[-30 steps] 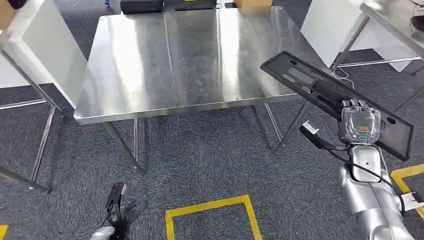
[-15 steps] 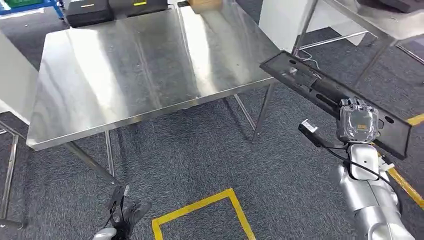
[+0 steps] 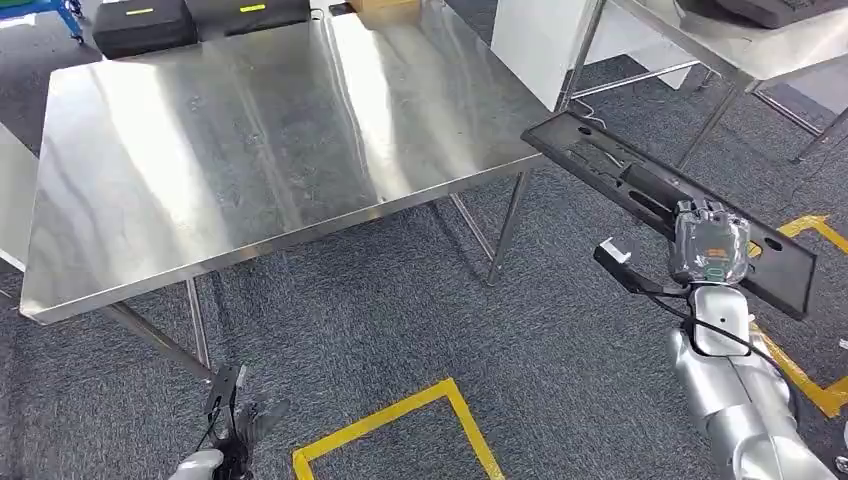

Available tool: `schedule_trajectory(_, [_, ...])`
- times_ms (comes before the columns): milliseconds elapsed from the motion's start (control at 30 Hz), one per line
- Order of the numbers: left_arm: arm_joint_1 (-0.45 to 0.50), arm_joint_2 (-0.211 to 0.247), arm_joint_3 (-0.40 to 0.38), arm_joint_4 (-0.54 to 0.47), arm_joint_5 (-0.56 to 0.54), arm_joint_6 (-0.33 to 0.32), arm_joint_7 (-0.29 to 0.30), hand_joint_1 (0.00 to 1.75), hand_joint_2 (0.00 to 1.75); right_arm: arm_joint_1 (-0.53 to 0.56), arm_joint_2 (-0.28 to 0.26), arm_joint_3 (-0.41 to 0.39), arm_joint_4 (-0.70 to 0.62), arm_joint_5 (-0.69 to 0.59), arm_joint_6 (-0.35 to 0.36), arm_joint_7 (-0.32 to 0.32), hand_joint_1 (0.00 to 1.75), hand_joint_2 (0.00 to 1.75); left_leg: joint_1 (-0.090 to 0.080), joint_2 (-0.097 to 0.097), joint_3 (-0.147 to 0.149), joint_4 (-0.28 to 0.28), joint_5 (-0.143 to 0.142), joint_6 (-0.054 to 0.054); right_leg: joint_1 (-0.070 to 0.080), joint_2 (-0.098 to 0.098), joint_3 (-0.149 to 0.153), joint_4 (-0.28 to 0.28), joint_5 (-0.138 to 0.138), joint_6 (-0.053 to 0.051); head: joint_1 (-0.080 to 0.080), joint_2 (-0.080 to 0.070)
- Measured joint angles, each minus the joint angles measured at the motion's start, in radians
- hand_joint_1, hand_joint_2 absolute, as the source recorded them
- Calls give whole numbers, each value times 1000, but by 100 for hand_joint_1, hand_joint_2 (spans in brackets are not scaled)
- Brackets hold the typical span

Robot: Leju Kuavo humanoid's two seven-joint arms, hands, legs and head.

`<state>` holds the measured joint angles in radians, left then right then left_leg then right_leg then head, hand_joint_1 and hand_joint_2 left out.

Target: Take the parts from the cabinet and place them on the table.

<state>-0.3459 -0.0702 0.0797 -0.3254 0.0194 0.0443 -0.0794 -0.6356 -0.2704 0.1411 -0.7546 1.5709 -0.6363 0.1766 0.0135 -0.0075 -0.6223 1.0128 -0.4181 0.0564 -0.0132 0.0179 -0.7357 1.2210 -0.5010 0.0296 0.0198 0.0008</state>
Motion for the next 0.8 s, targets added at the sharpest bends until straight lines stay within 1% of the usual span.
schedule_trajectory(33, [0, 0, 0, 0, -1, -1, 1, 0, 175, 4, -1, 0, 1, 0, 0, 2, 175, 175, 0, 3, 0, 0, -1, 1, -1, -1, -38, 71, -20, 3, 0, 0])
schedule_trajectory(67, [1, -1, 0, 1, -3, -1, 3, 0, 175, 10, -2, 0, 2, 0, 0, 5, 175, 175, 0, -1, 0, 0, -2, 0, -4, -2, -61, 109, -25, 10, 1, 0])
schedule_trajectory(100, [1, -2, 0, 2, -6, -1, 4, 0, 175, 15, -3, 1, 2, 0, 0, 8, 175, 175, 3, -1, 1, 1, -4, -3, -10, -4, -59, 92, -10, 19, 0, 0])
schedule_trajectory(133, [0, -3, 0, 2, -8, -1, 5, 0, 175, 17, -5, 3, 2, 0, 0, 13, 175, 175, 5, -1, 2, 1, -6, -6, -17, -4, -30, 32, 20, 33, 1, 0])
schedule_trajectory(167, [0, -4, 0, 3, -10, -1, 6, 0, 175, 16, -6, 4, 2, 0, 0, 15, 175, 175, 7, -3, 4, 3, -9, -10, -23, -4, 13, -57, 56, 46, 0, 0])
schedule_trajectory(200, [-1, -4, 0, 3, -10, -2, 7, 0, 175, 16, -10, 6, 2, 0, 0, 21, 175, 175, 10, -5, 7, 6, -13, -17, -30, -4, 66, -160, 91, 58, 0, 0])
schedule_trajectory(233, [-3, -3, 0, 3, -13, -2, 7, 0, 175, 16, -11, 7, 2, 0, 0, 24, 175, 175, 5, -7, 4, 9, -18, -26, -32, 2, 92, -205, 93, 59, 4, 0])
schedule_trajectory(267, [-5, -5, 0, 4, -14, -2, 9, 0, 175, 20, -13, 8, 2, 0, 0, 26, 175, 175, 2, -12, 4, 10, -20, -33, -19, 4, 100, -207, 96, 47, 3, 0])
schedule_trajectory(300, [-5, -5, 0, 5, -18, -2, 10, 0, 175, 25, -17, 8, 2, 0, 0, 27, 175, 175, -1, -15, 3, 10, -20, -35, -21, 0, 97, -204, 96, 36, 0, 0])
schedule_trajectory(333, [-5, -5, 0, 5, -18, -2, 13, 0, 175, 30, -17, 8, 2, 0, 0, 29, 175, 175, 2, -17, 3, 8, -19, -36, -22, -3, 95, -201, 94, 33, -2, 0])
schedule_trajectory(367, [-4, -5, 0, 6, -19, -2, 15, 0, 175, 34, -16, 9, 2, 0, 0, 29, 175, 175, 6, -19, 2, 8, -20, -40, -22, -5, 94, -198, 93, 27, -3, 0])
schedule_trajectory(400, [-4, -5, 0, 6, -19, -2, 16, 0, 175, 33, -16, 10, 1, 1, 0, 29, 175, 175, 9, -16, 1, 14, -28, -46, -26, -8, 97, -200, 94, 16, -3, 0])
schedule_trajectory(433, [-5, -6, 0, 6, -20, -1, 16, 0, 175, 33, -17, 10, -2, 1, 0, 29, 175, 175, 9, -5, -8, 40, -46, -49, -25, -9, 99, -200, 92, 9, -6, 0])
schedule_trajectory(467, [-7, -6, 0, 6, -20, -2, 16, 0, 175, 33, -18, 10, -3, 1, 0, 29, 175, 175, 8, 1, -33, 97, -78, -49, -24, -11, 101, -200, 91, 2, -10, 0])
schedule_trajectory(500, [-7, -6, 0, 6, -20, -1, 16, 0, 175, 33, -18, 10, -3, 1, 0, 29, 175, 175, 8, 2, -76, 185, -120, -49, -19, -16, 103, -200, 88, -4, -10, 0])
schedule_trajectory(533, [-6, -6, 0, 7, -20, -1, 17, 0, 175, 36, -18, 10, -3, 1, 0, 30, 175, 175, 8, 2, -118, 265, -148, -49, -15, -19, 104, -200, 87, -6, -10, 0])
schedule_trajectory(567, [-5, -6, -1, 8, -20, -1, 18, 0, 175, 39, -18, 10, -3, 1, 0, 30, 175, 175, 7, 3, -148, 314, -159, -47, -11, -23, 105, -200, 85, -8, -10, 0])
schedule_trajectory(600, [-5, -7, 0, 10, -20, -1, 18, 0, 175, 40, -17, 11, -3, 1, 0, 30, 175, 175, 7, 3, -157, 320, -147, -43, -8, -28, 107, -200, 84, -10, -10, 0])
schedule_trajectory(633, [-5, -7, 0, 11, -20, -2, 18, 0, 175, 41, -17, 11, -3, 1, 0, 31, 175, 175, 6, 4, -145, 284, -117, -38, -5, -33, 109, -200, 83, -12, -10, 0])
schedule_trajectory(667, [-6, -7, 0, 11, -20, -2, 18, 0, 175, 41, -17, 11, -3, 2, 0, 31, 175, 175, 4, 6, -111, 211, -73, -31, -3, -38, 113, -200, 81, -13, -11, 0])
schedule_trajectory(700, [-8, -7, 0, 11, -20, -2, 18, 0, 175, 40, -17, 12, -3, 2, 0, 31, 175, 175, -1, 21, -65, 121, -28, -21, -1, -44, 117, -200, 80, -15, -11, 0])
schedule_trajectory(733, [-10, -7, 0, 11, -20, -2, 18, 0, 175, 40, -17, 12, -3, 2, 0, 31, 175, 175, -8, 54, -28, 49, -3, -9, 1, -49, 120, -200, 78, -16, -10, 0])
schedule_trajectory(767, [-16, -7, 0, 11, -20, -2, 18, 0, 175, 40, -17, 12, -3, 1, 0, 32, 175, 175, -20, 75, -19, 23, -13, -11, 16, -54, 118, -197, 75, -10, -10, 0])
schedule_trajectory(800, [-18, -8, -1, 11, -20, -3, 18, 0, 175, 39, -21, 12, -3, 1, 0, 33, 175, 175, -20, 63, -22, 24, -11, -12, 12, -62, 118, -200, 74, -9, -8, 0])
